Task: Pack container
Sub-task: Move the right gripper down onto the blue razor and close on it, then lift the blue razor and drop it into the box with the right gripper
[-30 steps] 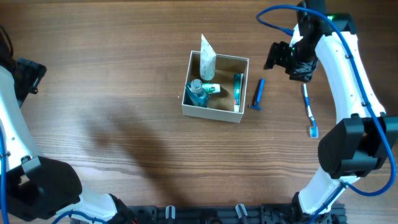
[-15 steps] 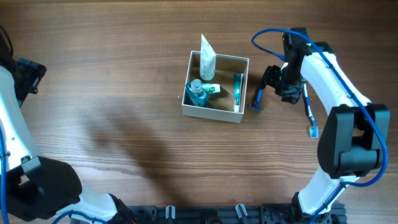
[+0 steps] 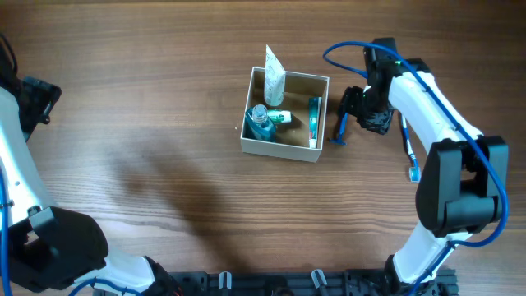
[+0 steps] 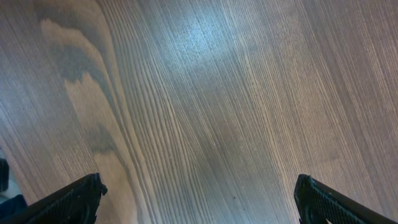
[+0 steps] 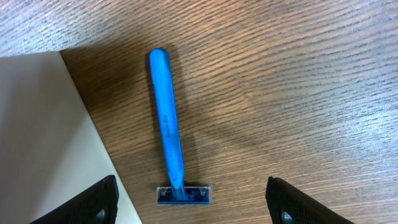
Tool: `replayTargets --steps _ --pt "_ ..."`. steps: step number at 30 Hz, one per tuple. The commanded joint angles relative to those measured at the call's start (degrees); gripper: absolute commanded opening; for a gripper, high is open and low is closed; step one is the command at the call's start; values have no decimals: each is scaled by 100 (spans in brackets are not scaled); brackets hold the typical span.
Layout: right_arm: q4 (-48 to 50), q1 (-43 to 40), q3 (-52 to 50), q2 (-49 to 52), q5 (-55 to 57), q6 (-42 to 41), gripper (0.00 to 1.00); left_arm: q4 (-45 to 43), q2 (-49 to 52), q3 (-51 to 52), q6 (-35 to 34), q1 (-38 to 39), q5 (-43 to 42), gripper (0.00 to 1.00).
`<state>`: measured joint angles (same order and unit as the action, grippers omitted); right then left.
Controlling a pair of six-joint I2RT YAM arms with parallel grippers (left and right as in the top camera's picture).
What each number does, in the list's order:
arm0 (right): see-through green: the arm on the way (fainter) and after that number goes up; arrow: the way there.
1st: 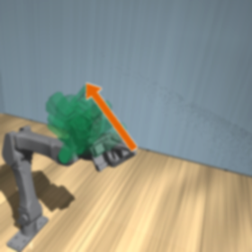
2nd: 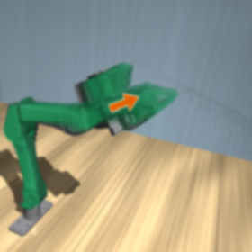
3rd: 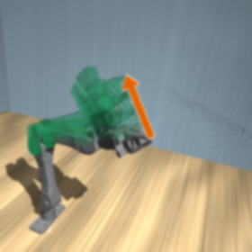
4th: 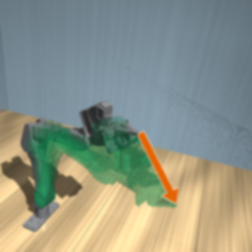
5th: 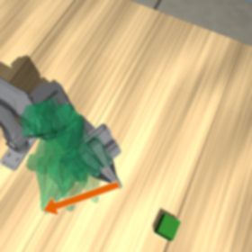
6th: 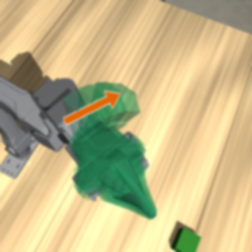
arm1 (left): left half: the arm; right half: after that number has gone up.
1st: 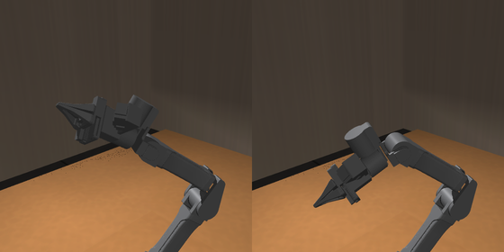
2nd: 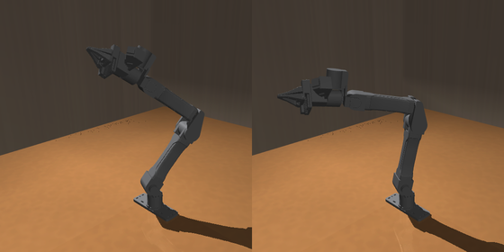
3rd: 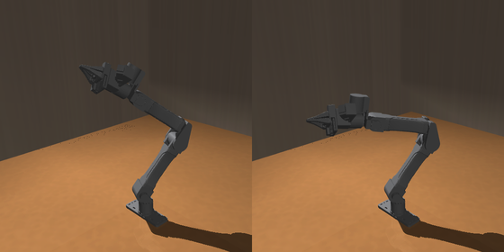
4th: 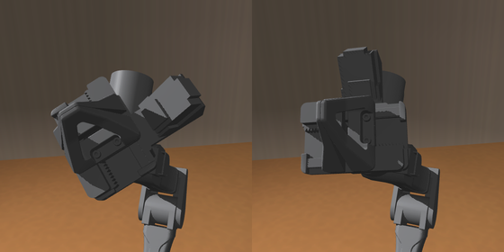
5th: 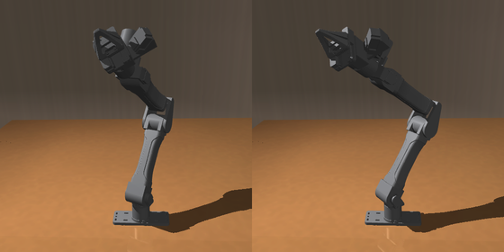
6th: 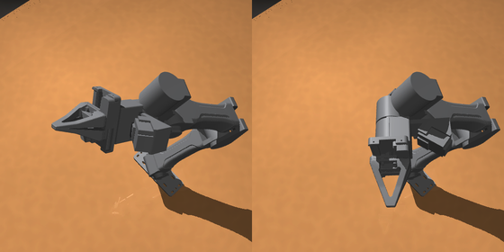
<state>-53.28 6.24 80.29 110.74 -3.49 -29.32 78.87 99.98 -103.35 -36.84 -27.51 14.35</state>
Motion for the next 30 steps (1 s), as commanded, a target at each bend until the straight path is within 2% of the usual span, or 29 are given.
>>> replayTargets --steps 1,17,20,26,30 --pt "17 127 -44 26 417 129 77 0 17 26 -114 -31 70 100" --pt "157 136 -46 874 393 286 76 0 17 26 -114 -31 72 100" --pt "232 136 -46 874 393 278 67 0 17 26 -114 -31 70 100" --pt "275 129 -46 874 509 214 28 0 17 26 -114 -31 72 100" --pt "275 129 -44 874 507 219 10 0 17 26 -114 -31 70 100"
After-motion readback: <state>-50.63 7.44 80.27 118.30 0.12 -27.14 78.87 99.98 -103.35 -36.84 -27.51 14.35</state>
